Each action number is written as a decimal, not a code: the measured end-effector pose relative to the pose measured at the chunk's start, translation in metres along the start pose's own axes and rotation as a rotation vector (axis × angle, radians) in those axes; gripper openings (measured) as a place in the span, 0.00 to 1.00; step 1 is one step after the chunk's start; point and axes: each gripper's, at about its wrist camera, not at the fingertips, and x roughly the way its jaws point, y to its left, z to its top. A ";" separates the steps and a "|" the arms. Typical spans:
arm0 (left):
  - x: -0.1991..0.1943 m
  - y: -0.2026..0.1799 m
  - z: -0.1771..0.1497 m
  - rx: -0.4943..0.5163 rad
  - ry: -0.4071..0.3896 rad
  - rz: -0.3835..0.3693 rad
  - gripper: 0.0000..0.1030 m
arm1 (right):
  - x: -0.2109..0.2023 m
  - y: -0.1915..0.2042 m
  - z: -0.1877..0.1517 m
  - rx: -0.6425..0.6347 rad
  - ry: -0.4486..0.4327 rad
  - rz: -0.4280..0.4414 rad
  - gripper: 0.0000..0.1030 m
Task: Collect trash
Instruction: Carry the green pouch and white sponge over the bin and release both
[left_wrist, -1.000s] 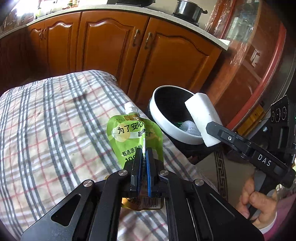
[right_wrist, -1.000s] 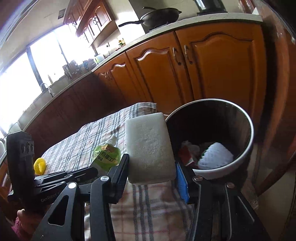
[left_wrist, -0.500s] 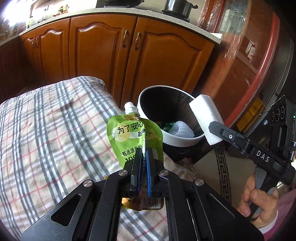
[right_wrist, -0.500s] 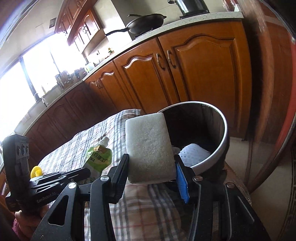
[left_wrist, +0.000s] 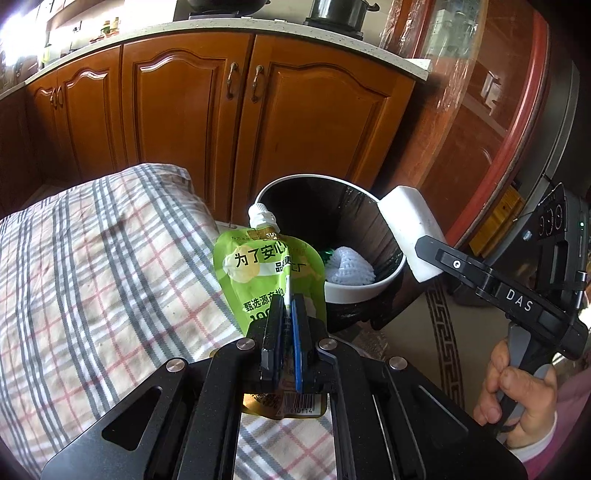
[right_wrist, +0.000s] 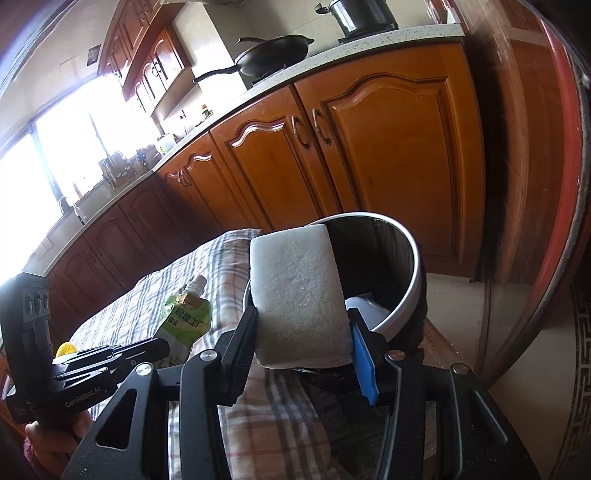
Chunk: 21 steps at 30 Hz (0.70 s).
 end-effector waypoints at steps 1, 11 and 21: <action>0.001 -0.002 0.002 0.005 -0.001 -0.001 0.03 | 0.000 -0.001 0.001 0.002 -0.001 -0.002 0.47; 0.008 -0.014 0.015 0.036 -0.005 -0.005 0.03 | 0.001 -0.008 0.008 0.000 -0.005 -0.018 0.47; 0.016 -0.024 0.026 0.057 -0.014 -0.003 0.03 | 0.003 -0.012 0.017 -0.015 -0.010 -0.026 0.47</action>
